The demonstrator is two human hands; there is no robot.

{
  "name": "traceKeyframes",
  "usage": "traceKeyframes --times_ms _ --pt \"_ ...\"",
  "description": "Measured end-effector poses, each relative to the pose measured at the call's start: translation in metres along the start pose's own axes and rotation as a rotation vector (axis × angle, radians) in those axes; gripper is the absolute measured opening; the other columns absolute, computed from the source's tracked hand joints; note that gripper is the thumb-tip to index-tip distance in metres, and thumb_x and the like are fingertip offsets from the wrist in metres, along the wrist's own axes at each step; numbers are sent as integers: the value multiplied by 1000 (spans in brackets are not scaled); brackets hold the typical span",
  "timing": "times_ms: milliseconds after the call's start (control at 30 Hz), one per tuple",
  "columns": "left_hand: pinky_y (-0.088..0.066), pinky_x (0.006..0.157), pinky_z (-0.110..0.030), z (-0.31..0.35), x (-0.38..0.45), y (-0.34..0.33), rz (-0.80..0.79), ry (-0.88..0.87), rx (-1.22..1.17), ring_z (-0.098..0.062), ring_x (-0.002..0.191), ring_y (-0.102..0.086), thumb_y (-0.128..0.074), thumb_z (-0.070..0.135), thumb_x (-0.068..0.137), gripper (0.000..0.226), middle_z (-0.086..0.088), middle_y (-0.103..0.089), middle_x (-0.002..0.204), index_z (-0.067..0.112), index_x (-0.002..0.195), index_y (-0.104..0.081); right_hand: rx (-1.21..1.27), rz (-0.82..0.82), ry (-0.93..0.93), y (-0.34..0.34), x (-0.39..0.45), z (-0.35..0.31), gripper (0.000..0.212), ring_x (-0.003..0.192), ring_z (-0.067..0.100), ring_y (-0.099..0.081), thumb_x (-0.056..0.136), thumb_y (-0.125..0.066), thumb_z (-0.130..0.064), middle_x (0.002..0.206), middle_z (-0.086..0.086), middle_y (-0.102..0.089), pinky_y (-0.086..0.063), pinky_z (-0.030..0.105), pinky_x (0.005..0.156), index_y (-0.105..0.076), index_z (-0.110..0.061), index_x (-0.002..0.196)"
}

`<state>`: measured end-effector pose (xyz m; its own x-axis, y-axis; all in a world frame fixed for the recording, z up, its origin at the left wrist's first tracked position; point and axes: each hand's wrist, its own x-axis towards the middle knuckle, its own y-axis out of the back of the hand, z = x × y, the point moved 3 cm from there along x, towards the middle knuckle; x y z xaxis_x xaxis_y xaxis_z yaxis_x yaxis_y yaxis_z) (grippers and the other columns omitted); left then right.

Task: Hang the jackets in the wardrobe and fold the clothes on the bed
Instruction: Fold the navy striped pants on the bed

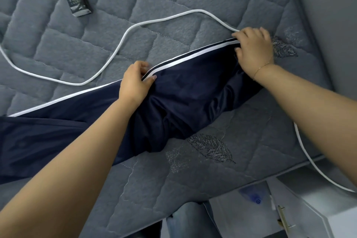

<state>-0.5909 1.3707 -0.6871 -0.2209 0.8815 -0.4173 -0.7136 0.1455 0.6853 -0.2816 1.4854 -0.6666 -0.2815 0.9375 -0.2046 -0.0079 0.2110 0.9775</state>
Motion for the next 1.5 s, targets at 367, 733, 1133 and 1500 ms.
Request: traceKeyframes --times_ms 367,733,1133,1500 --pt "-43 88 -43 -145 -187 71 -23 -23 259 -19 103 -50 -69 71 69 55 9 -52 110 27 101 -62 379 -169 368 -9 -140 -206 41 126 33 -49 84 -61 -3 136 13 -54 -33 40 106 -64 -6 124" --pt "-27 108 -44 -286 -222 119 140 -167 374 -30 128 -50 -68 0 85 22 -10 -50 144 9 104 -69 19 -381 781 -60 -196 -418 60 147 17 -17 95 -49 -20 158 -2 -26 -2 38 119 -27 -23 151" --pt "-38 62 -25 -283 -281 224 -687 125 -284 -3 63 -48 -80 47 76 36 7 -57 66 15 78 -65 598 -722 528 11 -171 -430 27 64 6 -39 87 -72 -27 67 10 -53 -37 29 63 -63 -3 78" --pt "-48 81 -38 -411 -139 321 -95 380 247 -31 100 -62 -79 28 80 21 -5 -68 94 17 92 -64 332 -401 233 -53 -65 -496 49 118 25 -49 84 -67 -50 124 2 -57 -36 40 98 -55 -17 118"
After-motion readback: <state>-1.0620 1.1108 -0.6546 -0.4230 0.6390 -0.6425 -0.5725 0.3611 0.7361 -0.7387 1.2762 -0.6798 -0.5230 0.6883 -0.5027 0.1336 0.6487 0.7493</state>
